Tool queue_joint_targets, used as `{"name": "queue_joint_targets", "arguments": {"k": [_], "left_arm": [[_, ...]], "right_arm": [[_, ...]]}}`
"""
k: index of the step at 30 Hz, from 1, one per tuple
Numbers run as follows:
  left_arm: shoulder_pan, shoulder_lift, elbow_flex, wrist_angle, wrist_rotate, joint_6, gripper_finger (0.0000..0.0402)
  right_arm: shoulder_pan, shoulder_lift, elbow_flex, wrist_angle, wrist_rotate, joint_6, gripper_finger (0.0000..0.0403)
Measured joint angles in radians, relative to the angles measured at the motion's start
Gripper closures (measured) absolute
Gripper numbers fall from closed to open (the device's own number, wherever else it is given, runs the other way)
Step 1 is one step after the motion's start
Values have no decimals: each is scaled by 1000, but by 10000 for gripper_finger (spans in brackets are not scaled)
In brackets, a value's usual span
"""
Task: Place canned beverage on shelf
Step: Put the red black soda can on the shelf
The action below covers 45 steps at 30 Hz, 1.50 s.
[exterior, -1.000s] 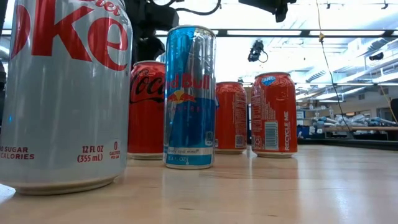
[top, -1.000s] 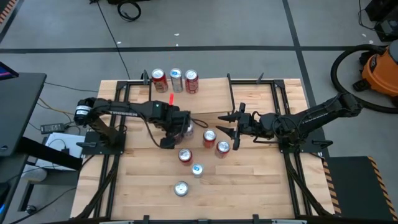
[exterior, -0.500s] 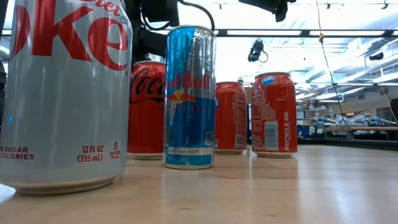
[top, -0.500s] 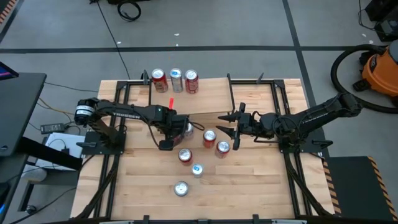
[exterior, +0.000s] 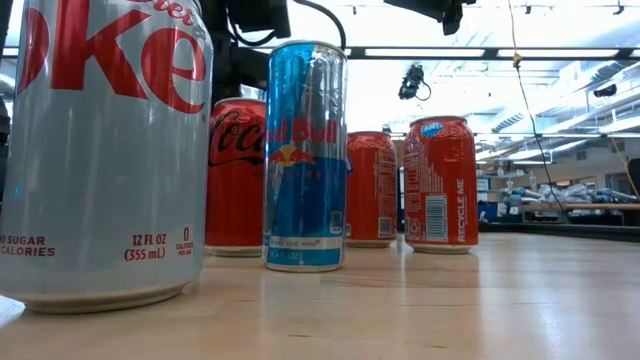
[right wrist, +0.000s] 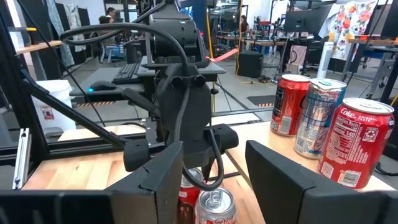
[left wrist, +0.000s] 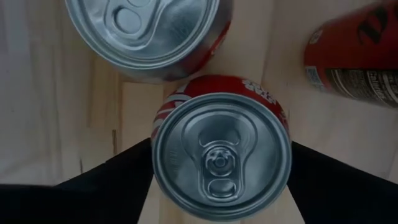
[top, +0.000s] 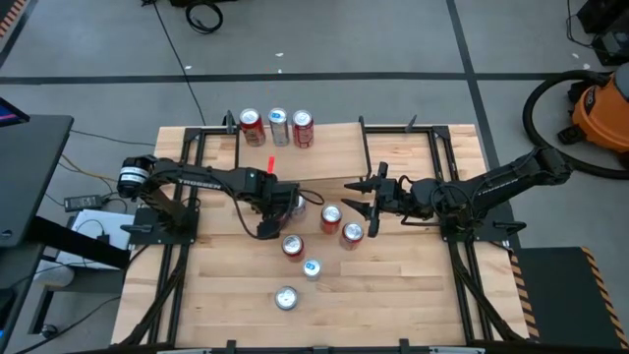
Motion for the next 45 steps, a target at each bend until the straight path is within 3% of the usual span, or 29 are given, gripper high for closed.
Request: {"name": "queue_joint_targets", "arguments": {"k": [5,9,12,30,45], "left_arm": [[0,-1,0,-3,-3,-141,95],[-4,-2,0,-23,-9,-344,89],[-15,-2,0,-26,-23,-373,80],[-13,1,33,-32,-18,-92,3],[-47,0,86,-115,-27,513,2]], "right_arm": [[0,0,0,0,0,0,218],[0,0,0,0,0,-3,218],[-3,0,0,8,0,-16,218],[-13,0,0,16,-2,-26,218],[-13,0,0,16,-2,-26,218]]}}
